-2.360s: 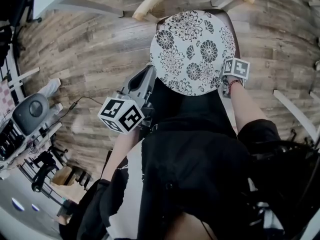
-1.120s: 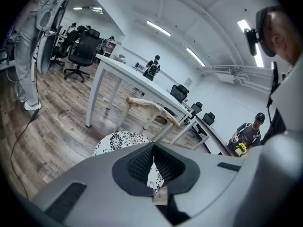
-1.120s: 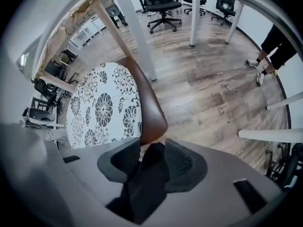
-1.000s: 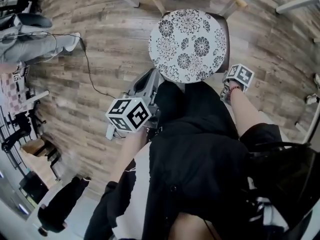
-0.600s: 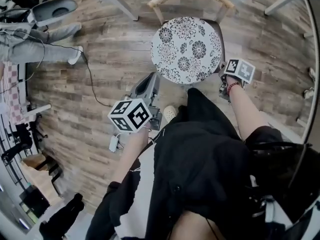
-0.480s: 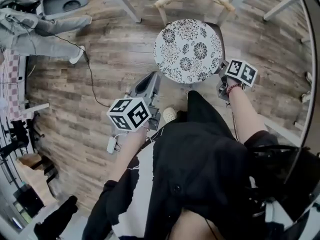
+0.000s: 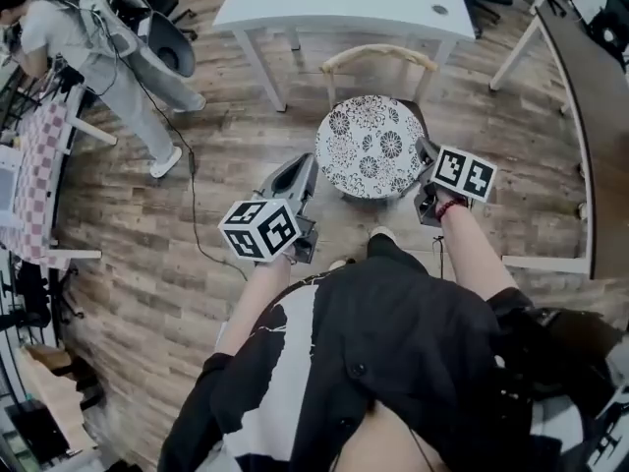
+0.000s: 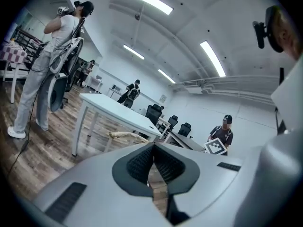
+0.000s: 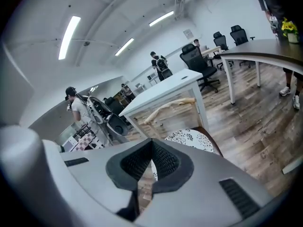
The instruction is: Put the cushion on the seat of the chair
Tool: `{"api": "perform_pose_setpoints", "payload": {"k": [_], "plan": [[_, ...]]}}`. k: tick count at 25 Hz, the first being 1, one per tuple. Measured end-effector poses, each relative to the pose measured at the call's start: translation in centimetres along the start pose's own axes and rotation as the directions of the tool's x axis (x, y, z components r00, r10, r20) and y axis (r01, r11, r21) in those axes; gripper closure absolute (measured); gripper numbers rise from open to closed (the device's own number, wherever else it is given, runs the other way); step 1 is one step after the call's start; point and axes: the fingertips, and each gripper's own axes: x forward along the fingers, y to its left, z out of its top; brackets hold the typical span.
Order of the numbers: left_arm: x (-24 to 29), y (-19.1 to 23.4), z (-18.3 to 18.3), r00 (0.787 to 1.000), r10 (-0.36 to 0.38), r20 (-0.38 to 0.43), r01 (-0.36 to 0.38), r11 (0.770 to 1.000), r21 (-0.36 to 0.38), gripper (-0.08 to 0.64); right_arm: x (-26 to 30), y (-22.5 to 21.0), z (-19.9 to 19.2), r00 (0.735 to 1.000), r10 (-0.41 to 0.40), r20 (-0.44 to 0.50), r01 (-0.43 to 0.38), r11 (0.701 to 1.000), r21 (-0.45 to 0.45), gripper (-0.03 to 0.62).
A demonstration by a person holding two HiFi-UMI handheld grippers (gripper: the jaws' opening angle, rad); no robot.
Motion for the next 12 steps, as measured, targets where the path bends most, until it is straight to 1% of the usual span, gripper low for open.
{"api": "perform_pose_setpoints", "payload": {"k": [2, 5, 9, 12], "plan": [[-0.6, -0.5, 0.4, 0.999, -0.032, 0.011, 0.032, 0.999, 0.021, 0.545, -1.2, 2.0, 0.3, 0.999, 0.028, 0.033, -0.028, 0.999, -0.026, 0.577], [-1.7, -0.7, 0.5, 0.998, -0.057, 0.018, 0.056, 0.998, 0.042, 0.545, -2.8, 4.6, 0.2, 0.996, 0.056, 0.062, -0.052, 0.996, -0.07, 0.577], [-3.2, -2.8, 2.0, 0.995, -0.09, 0.034, 0.087, 0.993, 0.074, 0.545, -6.5, 7.5, 1.5, 0.991, 0.077, 0.113, -0.065, 0.992, -0.106, 0.577], [-3.9, -4.0, 2.8, 0.994, -0.105, 0.03, 0.102, 0.992, 0.075, 0.545, -8.8, 9.0, 2.2, 0.989, 0.082, 0.122, -0.066, 0.989, -0.131, 0.577]]}}
